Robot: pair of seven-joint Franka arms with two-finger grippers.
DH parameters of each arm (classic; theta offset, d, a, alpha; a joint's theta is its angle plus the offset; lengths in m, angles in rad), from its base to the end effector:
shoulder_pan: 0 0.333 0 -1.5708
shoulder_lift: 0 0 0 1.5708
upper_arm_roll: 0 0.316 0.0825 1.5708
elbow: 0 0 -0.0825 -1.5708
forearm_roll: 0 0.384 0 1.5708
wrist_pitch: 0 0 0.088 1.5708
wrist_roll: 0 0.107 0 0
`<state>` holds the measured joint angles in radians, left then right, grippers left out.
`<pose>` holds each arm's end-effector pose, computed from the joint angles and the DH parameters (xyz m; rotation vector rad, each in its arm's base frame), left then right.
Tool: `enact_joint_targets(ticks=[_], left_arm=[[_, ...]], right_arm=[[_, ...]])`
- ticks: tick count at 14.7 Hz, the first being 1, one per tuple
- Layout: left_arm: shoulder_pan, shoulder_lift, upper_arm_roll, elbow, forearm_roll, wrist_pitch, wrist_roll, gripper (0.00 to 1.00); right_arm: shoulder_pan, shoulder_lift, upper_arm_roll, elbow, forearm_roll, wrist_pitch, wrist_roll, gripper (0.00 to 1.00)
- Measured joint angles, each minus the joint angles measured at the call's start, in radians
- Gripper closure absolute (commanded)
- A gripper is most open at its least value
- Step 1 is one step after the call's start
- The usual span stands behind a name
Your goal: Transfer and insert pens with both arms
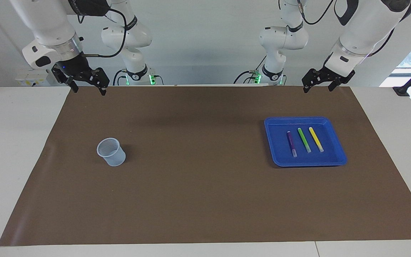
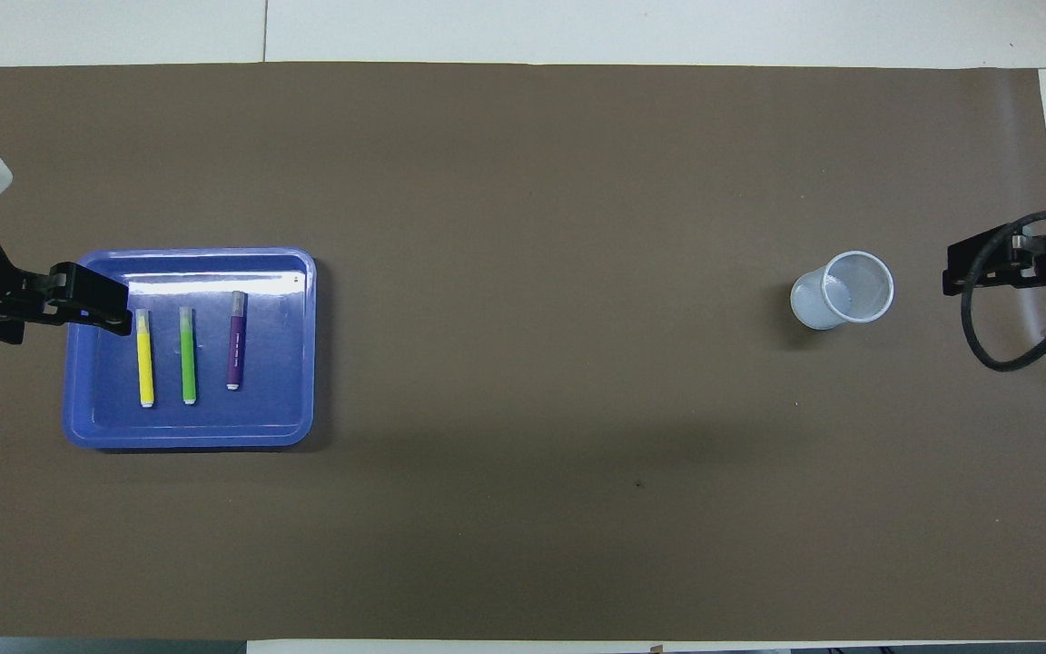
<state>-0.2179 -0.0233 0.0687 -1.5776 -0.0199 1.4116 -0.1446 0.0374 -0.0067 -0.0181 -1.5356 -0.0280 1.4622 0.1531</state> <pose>0.5234 -0.0806 0.6212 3.1331 -0.0102 -0.2265 0.5412 0.0072 0.6355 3.0994 -0.2109 -0.0995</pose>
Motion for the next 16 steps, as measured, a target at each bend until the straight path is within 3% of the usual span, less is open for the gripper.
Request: enact_joint_targets(ticks=[13,16], left_arm=[[0.002,0.0,0.005,-0.007,0.0,0.0,0.0,0.0],[0.016,-0.022,0.009,-0.064,0.001,0.047,0.001,0.0]], right_arm=[[-0.019,0.0,0.024,0.0,0.0,0.0,-0.01,0.0],[-0.019,-0.001,0.024,0.0,0.0,0.0,-0.042,0.0]])
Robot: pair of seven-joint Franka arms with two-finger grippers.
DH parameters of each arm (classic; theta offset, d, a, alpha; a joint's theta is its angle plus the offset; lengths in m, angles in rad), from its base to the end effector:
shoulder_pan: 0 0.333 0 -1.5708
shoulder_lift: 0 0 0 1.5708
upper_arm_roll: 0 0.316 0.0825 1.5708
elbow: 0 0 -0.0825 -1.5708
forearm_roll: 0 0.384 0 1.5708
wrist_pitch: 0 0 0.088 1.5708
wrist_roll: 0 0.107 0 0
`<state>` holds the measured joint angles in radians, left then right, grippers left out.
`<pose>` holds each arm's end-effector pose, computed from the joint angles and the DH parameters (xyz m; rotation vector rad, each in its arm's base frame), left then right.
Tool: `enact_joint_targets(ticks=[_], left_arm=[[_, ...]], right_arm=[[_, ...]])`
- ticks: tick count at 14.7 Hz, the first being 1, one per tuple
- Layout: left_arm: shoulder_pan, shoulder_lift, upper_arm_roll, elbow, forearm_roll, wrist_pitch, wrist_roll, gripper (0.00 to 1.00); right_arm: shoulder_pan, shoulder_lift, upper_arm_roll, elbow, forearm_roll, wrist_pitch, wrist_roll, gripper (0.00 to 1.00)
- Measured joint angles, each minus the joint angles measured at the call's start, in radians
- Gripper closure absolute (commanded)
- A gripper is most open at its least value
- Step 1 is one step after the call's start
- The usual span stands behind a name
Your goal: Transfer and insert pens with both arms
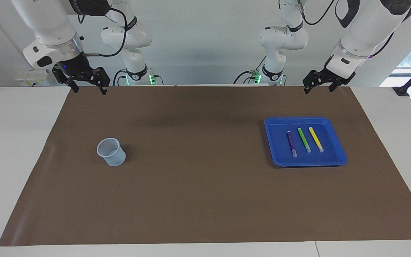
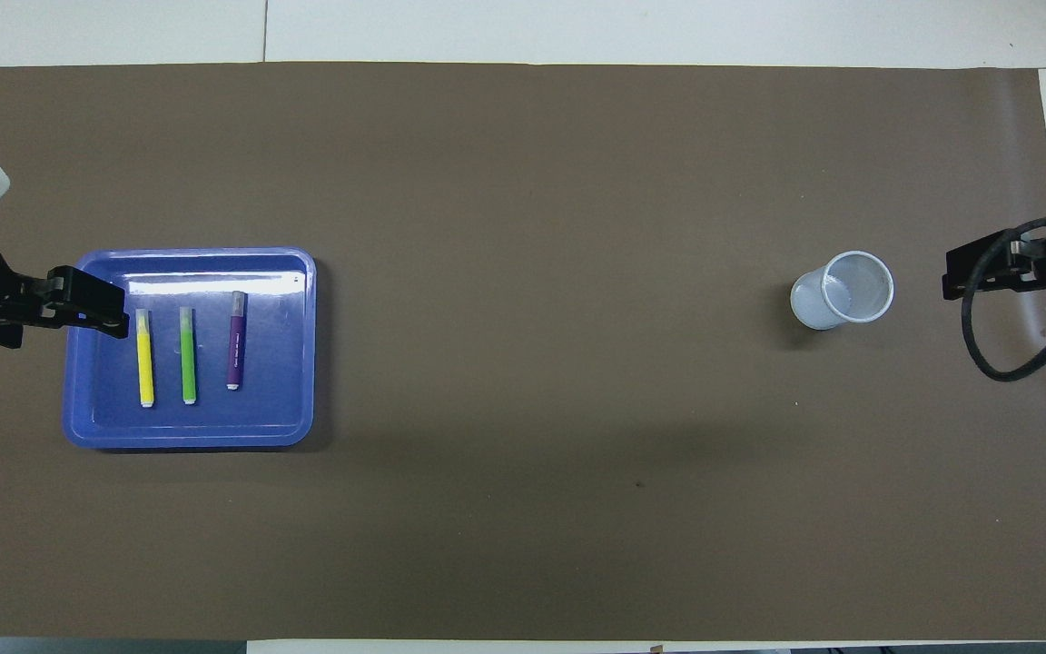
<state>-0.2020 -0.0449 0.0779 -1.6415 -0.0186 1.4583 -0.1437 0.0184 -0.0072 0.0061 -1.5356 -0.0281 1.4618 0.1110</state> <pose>0.5225 -0.0664 0.6068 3.1304 0.0289 -0.2197 0.5410 0.0100 0.6357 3.1044 -0.1377 -0.1003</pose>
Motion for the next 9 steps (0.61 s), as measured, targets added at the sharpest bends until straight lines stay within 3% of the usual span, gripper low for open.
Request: enact_joint_targets(ticks=[5,9], left_arm=[[0.137,-0.107,0.004,-0.309,0.001,0.246,0.183,0.0],[0.215,-0.088,0.006,-0.504,0.001,0.49,0.298,0.0]], right_arm=[[0.001,0.0,0.003,0.0,0.0,0.0,-0.005,0.0],[0.001,-0.004,0.005,0.0,0.0,-0.008,-0.008,0.0]])
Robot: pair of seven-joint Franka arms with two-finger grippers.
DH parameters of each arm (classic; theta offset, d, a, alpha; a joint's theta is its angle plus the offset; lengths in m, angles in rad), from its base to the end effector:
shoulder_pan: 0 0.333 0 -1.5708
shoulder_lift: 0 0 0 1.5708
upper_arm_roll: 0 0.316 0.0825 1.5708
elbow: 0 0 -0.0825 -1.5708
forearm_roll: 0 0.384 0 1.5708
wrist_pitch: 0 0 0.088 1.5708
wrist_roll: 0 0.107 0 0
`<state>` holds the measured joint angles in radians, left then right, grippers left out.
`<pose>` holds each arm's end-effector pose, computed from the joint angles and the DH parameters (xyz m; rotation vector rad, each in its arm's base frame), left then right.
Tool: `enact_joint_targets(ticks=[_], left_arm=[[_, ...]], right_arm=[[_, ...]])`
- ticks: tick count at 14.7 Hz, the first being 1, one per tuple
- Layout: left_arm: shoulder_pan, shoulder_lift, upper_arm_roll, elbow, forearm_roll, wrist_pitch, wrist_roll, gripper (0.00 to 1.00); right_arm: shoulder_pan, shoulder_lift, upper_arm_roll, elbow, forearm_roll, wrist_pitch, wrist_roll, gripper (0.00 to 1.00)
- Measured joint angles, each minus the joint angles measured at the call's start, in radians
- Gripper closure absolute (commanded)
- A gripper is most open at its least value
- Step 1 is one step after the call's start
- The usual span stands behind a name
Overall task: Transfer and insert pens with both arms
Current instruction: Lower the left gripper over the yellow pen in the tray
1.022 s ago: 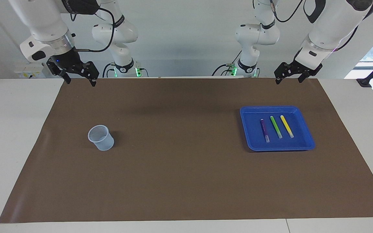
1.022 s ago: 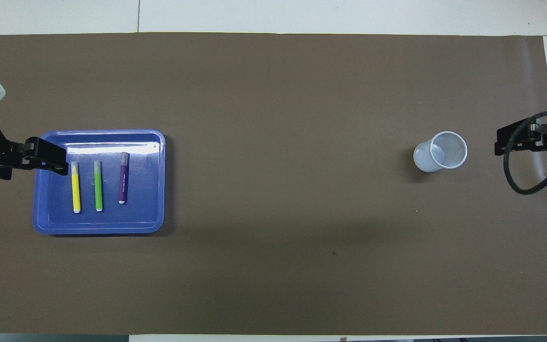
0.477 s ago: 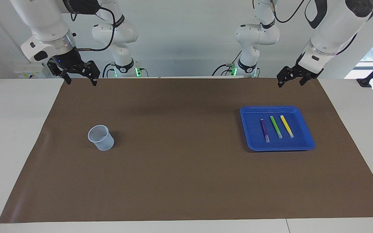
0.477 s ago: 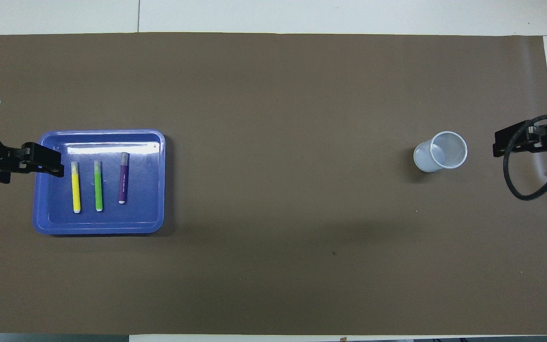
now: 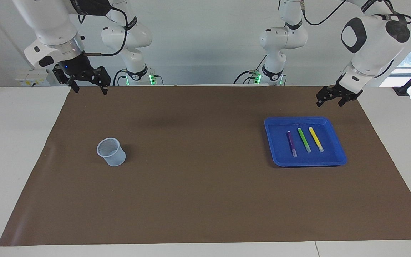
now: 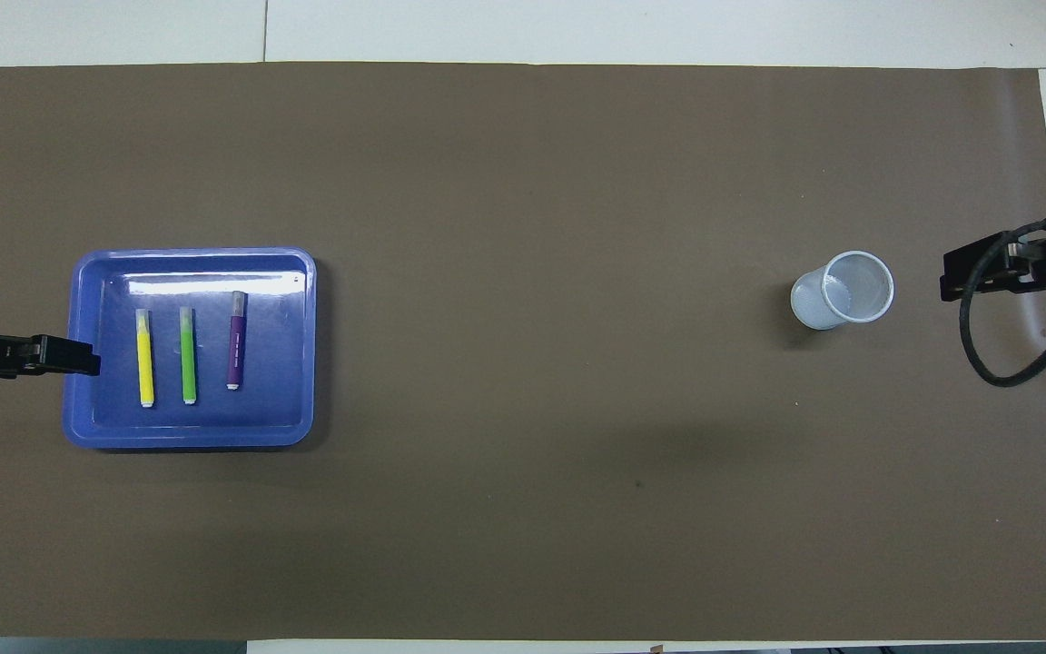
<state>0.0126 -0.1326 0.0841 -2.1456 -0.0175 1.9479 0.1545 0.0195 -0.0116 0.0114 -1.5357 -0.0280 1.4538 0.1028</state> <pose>0.5009 0.0484 0.4547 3.1039 -0.0806 -0.0958 0.5387 0.0134 0.6374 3.1050 -0.1152 -0.1061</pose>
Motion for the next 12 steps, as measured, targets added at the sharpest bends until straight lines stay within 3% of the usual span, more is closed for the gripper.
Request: enact_joint_targets(ticks=[5,12], left_arm=[[0.006,0.152,-0.002,-0.033,0.0,0.172,0.001,0.01],[0.017,0.26,-0.001,-0.034,0.0,0.316,0.001,0.09]], right_arm=[[0.0,-0.007,0.002,-0.014,0.0,-0.005,-0.011,0.0],[0.008,-0.008,0.005,-0.016,0.0,-0.007,-0.012,0.0]])
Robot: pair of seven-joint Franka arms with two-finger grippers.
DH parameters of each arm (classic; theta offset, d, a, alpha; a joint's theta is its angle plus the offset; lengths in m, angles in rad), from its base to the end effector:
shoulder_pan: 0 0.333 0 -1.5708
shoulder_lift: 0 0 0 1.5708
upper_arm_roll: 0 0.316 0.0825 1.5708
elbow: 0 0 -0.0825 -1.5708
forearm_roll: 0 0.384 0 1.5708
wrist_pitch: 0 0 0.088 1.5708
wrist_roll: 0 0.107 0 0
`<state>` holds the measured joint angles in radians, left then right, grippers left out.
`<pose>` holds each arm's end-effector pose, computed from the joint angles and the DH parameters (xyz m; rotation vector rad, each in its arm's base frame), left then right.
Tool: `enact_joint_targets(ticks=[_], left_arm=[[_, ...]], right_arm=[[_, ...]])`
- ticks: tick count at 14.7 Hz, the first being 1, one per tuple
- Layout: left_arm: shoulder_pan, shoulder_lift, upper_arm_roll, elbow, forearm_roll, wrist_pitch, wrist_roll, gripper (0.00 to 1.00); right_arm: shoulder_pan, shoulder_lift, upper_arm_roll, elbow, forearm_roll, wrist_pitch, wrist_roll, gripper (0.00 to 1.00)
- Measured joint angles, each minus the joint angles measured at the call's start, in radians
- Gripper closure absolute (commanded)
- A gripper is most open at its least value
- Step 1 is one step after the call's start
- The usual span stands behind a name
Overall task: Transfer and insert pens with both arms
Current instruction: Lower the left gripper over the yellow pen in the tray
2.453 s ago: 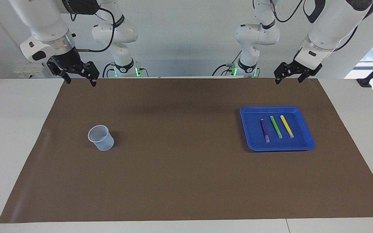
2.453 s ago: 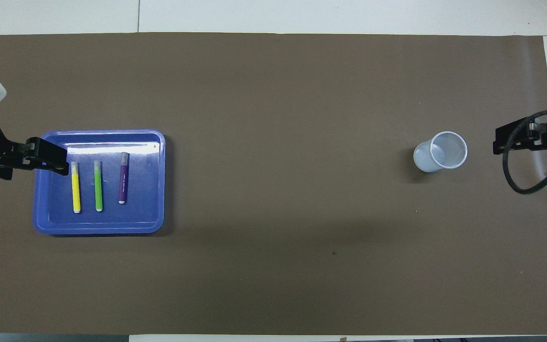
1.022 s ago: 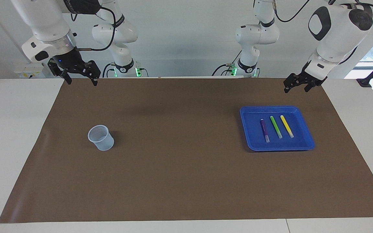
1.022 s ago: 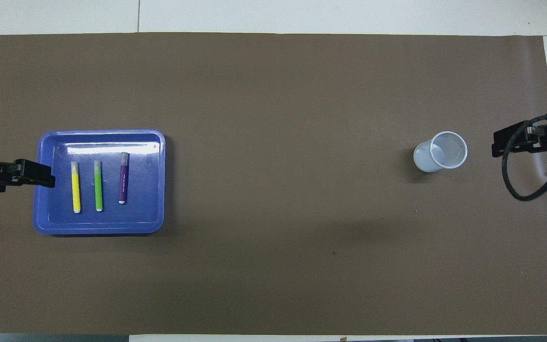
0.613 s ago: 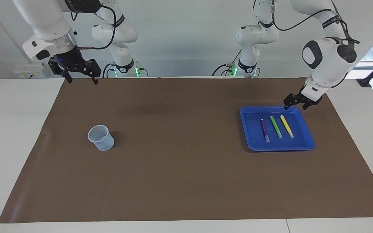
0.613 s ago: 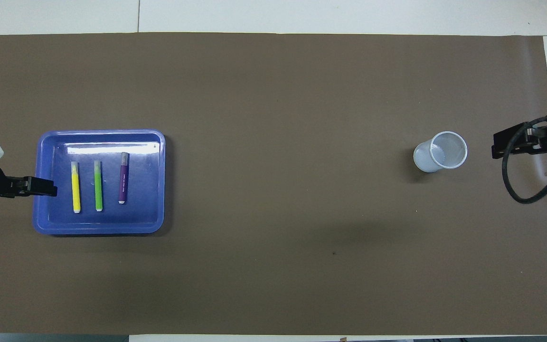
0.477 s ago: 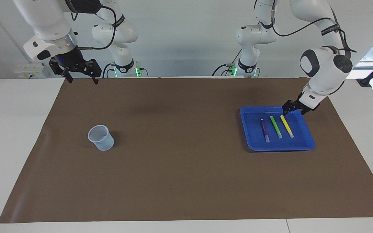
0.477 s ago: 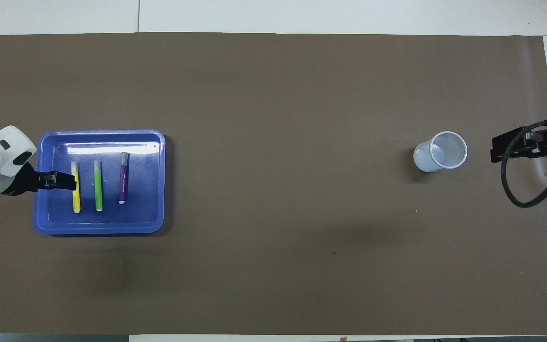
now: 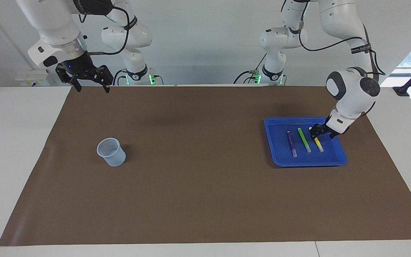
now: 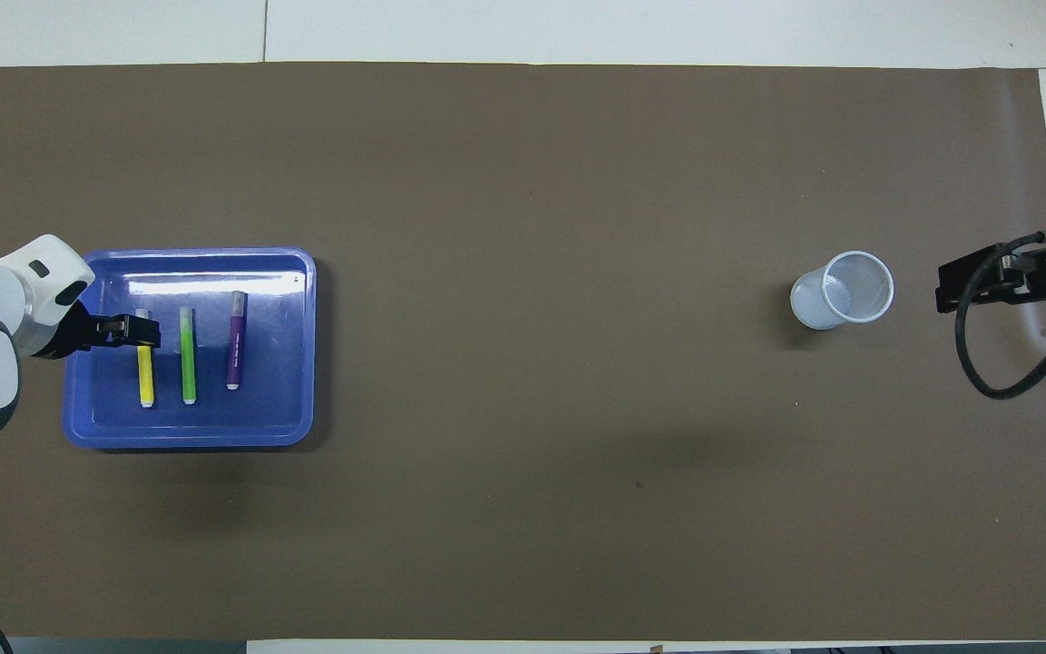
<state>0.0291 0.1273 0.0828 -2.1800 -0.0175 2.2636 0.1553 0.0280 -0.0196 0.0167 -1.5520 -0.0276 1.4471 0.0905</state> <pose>0.5418 0.0601 0.3286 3.1320 -0.0507 -0.0665 0.5350 0.0208 0.6337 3.1045 -0.0746 -0.1293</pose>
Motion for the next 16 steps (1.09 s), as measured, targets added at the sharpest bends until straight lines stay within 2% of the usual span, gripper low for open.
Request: enact_joint_targets(ticks=[13,16], left_arm=[[0.011,0.016,-0.009,-0.026,0.0,0.003,-0.002,0.31],[0.011,0.019,-0.009,-0.026,0.0,0.009,-0.002,0.41]], right_arm=[[0.006,-0.005,0.001,-0.015,0.003,0.01,0.0,0.0],[0.006,-0.011,0.001,-0.028,0.003,0.022,0.0,0.0]])
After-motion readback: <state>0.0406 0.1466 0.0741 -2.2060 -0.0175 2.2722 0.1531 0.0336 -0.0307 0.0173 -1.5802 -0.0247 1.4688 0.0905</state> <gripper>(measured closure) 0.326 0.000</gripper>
